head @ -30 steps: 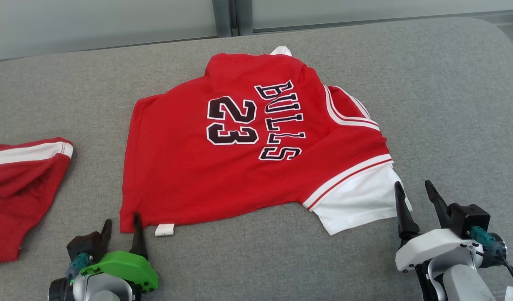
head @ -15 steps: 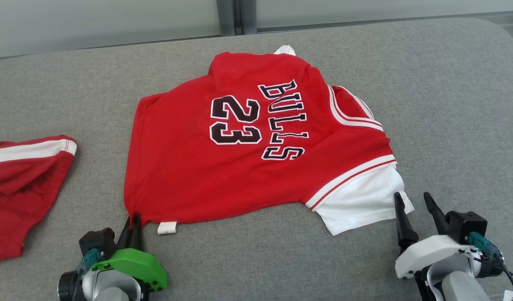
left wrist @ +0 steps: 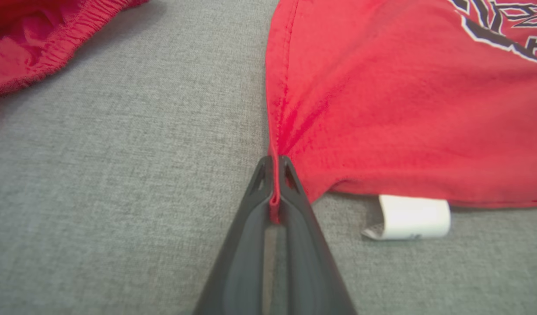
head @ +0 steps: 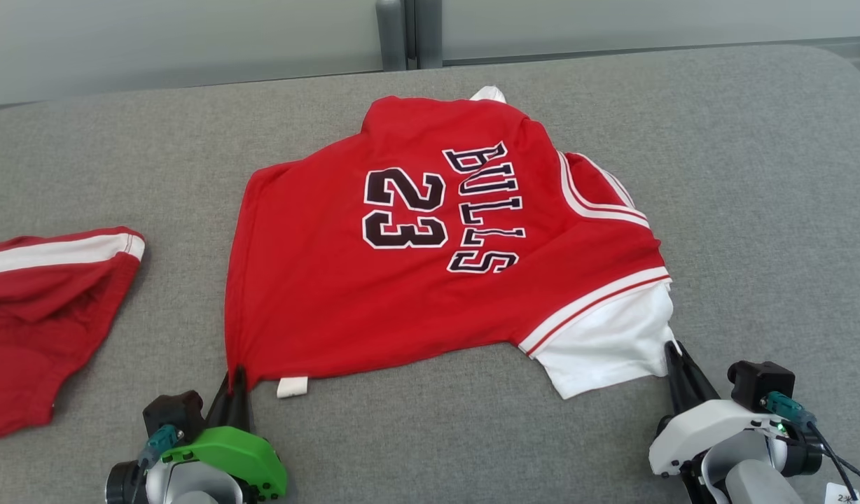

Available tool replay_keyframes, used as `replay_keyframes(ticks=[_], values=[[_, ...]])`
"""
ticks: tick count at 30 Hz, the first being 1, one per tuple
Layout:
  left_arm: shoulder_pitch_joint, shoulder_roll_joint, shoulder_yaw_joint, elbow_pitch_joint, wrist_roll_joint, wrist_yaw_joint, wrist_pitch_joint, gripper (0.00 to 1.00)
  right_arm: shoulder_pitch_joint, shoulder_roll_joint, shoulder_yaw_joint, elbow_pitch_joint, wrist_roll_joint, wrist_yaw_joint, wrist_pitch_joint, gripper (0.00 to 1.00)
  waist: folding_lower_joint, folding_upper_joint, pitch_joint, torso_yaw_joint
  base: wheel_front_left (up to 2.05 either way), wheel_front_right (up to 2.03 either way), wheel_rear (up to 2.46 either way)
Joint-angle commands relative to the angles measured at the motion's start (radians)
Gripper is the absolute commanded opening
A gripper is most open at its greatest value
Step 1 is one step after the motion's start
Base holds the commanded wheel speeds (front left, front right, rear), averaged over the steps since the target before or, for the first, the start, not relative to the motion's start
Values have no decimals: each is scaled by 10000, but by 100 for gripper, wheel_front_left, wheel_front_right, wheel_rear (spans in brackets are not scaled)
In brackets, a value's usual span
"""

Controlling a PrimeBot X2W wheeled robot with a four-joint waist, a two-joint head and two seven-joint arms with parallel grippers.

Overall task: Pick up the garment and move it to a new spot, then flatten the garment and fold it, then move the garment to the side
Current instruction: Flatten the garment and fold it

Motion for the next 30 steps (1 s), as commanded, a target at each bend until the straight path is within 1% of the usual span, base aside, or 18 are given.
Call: replay_keyframes(ticks=[1, 5, 8, 12, 13, 17, 18, 21, 23, 24, 25, 26, 29, 30], values=[[255, 8, 2, 53, 67, -13, 38, 0, 25, -37, -37, -63, 26, -14, -29, 0, 0, 0, -114, -27, 0, 0, 0], [434, 13, 42, -212, 131, -38, 29, 0, 274, -37, -222, -541, 77, -14, -29, 0, 0, 0, -485, -101, 0, 0, 0], [651, 16, 82, -374, 105, 64, 26, 0, 528, -35, -317, -1049, 123, -14, -29, 0, 0, 0, -904, -158, 0, 0, 0], [784, 19, 116, -877, 20, -55, 20, 0, 785, -34, -206, -1810, 487, -14, -29, 0, 0, 0, -1349, -226, 0, 0, 0], [740, 17, 60, -997, 107, -97, 21, 0, 777, -34, -146, -1999, 674, -13, -29, 0, 0, 0, -1395, -229, 0, 0, 0], [-205, 73, -37, -1284, 460, -225, 20, 0, 77, -119, 165, -2725, 683, -14, -29, 0, 0, 0, -1141, -220, 0, 0, 0], [-205, 73, -37, -1284, 460, -225, 20, 0, 77, -119, 165, -2725, 683, -14, -29, 0, 0, 0, -1141, -220, 0, 0, 0], [-1425, 370, -134, -1307, 688, -351, 21, 0, -970, -430, 277, -2935, 758, -13, -29, 0, 0, 0, -540, -171, 0, 0, 0], [-2541, 660, -247, -1152, 803, -425, 73, 0, -2031, -691, 382, -2920, 840, -13, -29, 0, 0, 0, 44, -139, 0, 0, 0], [-3249, 855, -314, -1117, 903, -453, 133, 0, -2671, -916, 505, -2877, 796, -13, -29, 0, 0, 0, 379, -126, 0, 0, 0], [-4639, 1159, -440, -1059, 1010, -518, 318, 0, -3958, -1287, 578, -2679, 820, -14, -29, 0, 0, 0, 1062, -86, 0, 0, 0], [-5354, 1336, -569, -1034, 1166, -557, 431, 0, -4663, -1535, 733, -2549, 698, -13, -29, 0, 0, 0, 1420, -58, 0, 0, 0], [-7359, 1701, -891, -958, 1466, -609, 733, 0, -6864, -1986, 935, -2048, 549, -11, 80, 0, 0, 0, 2405, 10, 0, 0, 0], [-8048, 1805, -952, -914, 1485, -610, 812, 0, -7572, -2043, 908, -1838, 535, -13, 168, 0, 0, 0, 2726, 23, 0, 0, 0]])
